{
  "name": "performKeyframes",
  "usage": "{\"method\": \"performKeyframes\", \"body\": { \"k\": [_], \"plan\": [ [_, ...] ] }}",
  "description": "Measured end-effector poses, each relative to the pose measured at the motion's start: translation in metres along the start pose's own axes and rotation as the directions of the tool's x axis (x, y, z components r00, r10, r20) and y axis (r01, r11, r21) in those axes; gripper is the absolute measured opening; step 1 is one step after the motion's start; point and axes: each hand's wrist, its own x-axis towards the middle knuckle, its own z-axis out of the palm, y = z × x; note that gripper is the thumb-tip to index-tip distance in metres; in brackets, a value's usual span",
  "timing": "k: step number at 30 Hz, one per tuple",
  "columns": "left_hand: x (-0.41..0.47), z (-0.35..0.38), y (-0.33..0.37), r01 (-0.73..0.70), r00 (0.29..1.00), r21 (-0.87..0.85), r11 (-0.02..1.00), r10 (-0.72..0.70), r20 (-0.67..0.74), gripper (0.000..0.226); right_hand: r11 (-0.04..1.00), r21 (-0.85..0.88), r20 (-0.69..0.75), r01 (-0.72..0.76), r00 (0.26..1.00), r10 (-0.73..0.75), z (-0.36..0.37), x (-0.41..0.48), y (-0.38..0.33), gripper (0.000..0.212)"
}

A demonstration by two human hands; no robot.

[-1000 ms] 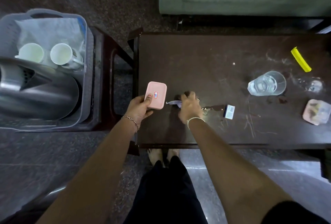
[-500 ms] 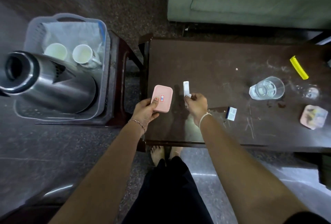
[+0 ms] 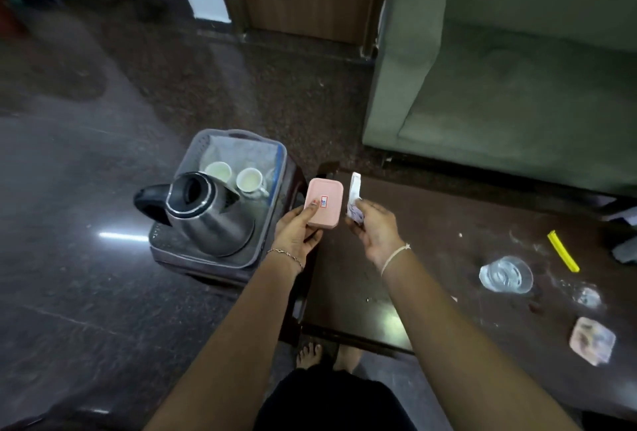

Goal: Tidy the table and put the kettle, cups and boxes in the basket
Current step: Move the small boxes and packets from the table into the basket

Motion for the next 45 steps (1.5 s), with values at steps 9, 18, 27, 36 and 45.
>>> {"method": "performKeyframes", "body": {
  "k": [9,18,27,36,45],
  "plan": [
    [-0.026,-0.015,0.106,-0.203,0.979,0.048,0.978,0.202,0.024,0.016,0.987,-0.162,0.206,0.015,0.978,0.019,0.081,-0.015,-0.036,0.011],
    [0.008,-0.067,0.199,-0.215,0.974,0.246,0.945,0.227,-0.021,0.017,0.97,-0.229,0.25,0.078,0.968,-0.019,0.168,-0.003,-0.027,0.017],
    [0.1,-0.13,0.258,-0.104,0.983,0.412,0.905,0.157,-0.097,0.017,0.974,-0.2,0.15,0.106,0.986,-0.076,0.23,0.033,0.013,0.031],
    [0.197,-0.176,0.255,-0.033,0.966,0.664,0.747,0.193,-0.169,0.035,0.908,-0.391,0.008,0.148,0.987,-0.158,0.269,0.082,0.056,0.032],
    [0.235,-0.164,0.235,-0.08,0.929,0.89,0.45,0.357,-0.098,0.032,0.899,-0.423,-0.033,0.114,0.99,-0.14,0.278,0.12,0.076,0.013]
  ]
}}
